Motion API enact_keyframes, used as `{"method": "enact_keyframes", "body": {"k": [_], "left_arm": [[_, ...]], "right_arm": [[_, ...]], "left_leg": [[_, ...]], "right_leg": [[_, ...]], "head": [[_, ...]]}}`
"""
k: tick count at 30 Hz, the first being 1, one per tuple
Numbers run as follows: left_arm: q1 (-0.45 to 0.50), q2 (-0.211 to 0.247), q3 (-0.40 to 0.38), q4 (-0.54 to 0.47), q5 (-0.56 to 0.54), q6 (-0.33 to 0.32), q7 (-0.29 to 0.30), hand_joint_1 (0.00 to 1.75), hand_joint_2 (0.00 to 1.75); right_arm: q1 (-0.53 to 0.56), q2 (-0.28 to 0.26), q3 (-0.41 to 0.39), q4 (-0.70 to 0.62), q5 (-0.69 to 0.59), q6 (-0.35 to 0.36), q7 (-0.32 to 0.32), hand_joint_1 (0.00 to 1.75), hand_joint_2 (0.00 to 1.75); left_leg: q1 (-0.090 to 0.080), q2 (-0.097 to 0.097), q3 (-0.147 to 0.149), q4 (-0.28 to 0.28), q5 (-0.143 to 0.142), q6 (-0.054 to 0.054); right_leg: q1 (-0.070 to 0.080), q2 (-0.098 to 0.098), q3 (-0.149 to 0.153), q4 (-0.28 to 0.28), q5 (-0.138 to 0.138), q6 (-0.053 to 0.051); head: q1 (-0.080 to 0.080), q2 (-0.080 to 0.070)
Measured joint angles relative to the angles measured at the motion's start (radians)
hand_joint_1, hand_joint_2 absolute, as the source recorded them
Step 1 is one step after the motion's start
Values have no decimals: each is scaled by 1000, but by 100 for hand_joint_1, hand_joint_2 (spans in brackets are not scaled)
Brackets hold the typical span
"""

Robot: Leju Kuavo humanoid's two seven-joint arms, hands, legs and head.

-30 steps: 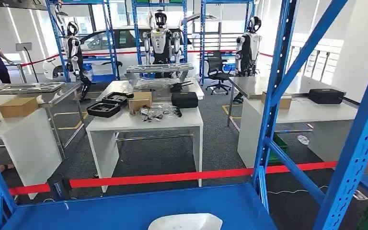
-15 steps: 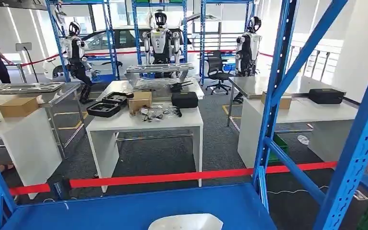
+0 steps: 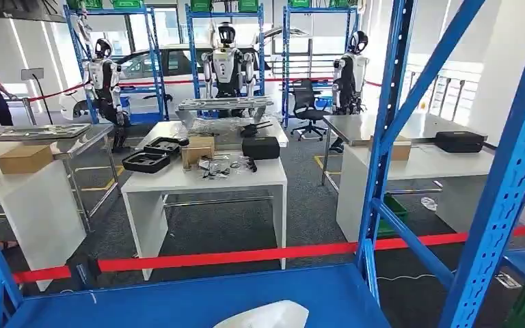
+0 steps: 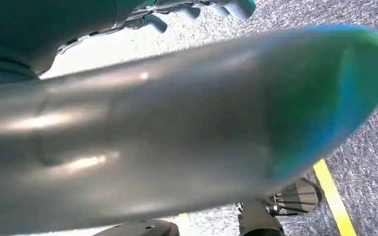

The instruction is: Take the parts from the cabinet and place them on the table.

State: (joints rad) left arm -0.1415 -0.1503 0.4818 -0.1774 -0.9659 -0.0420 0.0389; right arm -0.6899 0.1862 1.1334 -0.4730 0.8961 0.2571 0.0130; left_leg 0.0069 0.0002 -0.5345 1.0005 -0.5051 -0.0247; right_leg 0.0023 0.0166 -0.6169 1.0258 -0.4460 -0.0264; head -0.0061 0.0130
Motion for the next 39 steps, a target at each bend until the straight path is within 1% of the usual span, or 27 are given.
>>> {"method": "enact_keyframes", "body": {"k": [1, 2, 23, 24, 25, 26, 28, 31, 33, 36, 39], "left_arm": [[0, 0, 0, 0, 0, 0, 0, 0, 0], [1, 0, 0, 0, 0, 0, 0, 0, 0], [1, -1, 3, 0, 2, 0, -3, 0, 0], [1, -1, 2, 0, 2, 0, -4, 0, 0], [1, -1, 3, 0, 2, 0, -6, 0, 0], [1, -1, 3, 0, 2, 0, -6, 0, 0], [1, -1, 3, 0, 2, 0, -6, 0, 0], [7, -1, 7, 0, 7, 2, -13, 0, 0], [10, -1, 11, 0, 10, 2, -19, 0, 0], [18, -1, 18, 0, 11, 2, -24, 0, 0], [20, -1, 24, 0, 11, 2, -27, 0, 0]], "right_arm": [[0, 0, 1, 1, 0, 0, -1, 175, 175], [-1, 0, 1, 2, 0, 0, -2, 175, 175], [-2, 8, 11, 8, 0, -12, -10, 175, 175], [-2, 8, 11, 8, 0, -15, -10, 94, 175], [-2, 8, 11, 8, -1, -20, -10, 0, 175], [-2, 8, 12, 8, -5, -28, -10, 0, 0], [2, 9, 13, 8, -8, -56, -1, 0, 0], [5, 7, 9, -5, 4, -137, 36, 0, 0], [5, 1, 2, -36, 11, -170, 49, 0, 0], [7, -22, -26, -110, 10, -200, 54, 0, 0], [7, -48, -65, -202, 7, -211, 59, 0, 0]], "left_leg": [[0, 0, 0, 0, 1, 0], [0, 0, 0, 0, 4, -4], [0, 0, 2, 0, 3, -4], [0, 0, 2, 0, 3, -4], [0, 0, 2, 0, 3, -4], [0, 0, 2, 0, 3, -4], [0, 0, 1, 0, 3, -3], [0, 0, 1, 0, 3, -4], [0, 0, 4, 0, 3, -4], [0, -2, 8, 0, 4, -4], [0, -2, 7, 0, 3, -4]], "right_leg": [[0, 0, 0, 0, 0, 0], [0, -1, 1, 0, 1, 0], [0, 0, 2, 0, 1, -1], [0, 0, 2, 0, 1, -1], [0, 0, 2, 0, 1, -1], [0, 0, 2, 0, 1, -1], [0, -1, 2, 0, 1, 0], [0, 0, 1, 0, 1, -1], [0, 0, 1, 0, 1, -1], [0, -1, 0, 0, 1, -1], [0, -1, -1, 0, 0, -1]], "head": [[0, 0], [0, 0], [0, 0], [0, 0], [0, 0], [0, 0], [0, 0], [0, 0], [0, 0], [0, 0], [0, 0]]}}
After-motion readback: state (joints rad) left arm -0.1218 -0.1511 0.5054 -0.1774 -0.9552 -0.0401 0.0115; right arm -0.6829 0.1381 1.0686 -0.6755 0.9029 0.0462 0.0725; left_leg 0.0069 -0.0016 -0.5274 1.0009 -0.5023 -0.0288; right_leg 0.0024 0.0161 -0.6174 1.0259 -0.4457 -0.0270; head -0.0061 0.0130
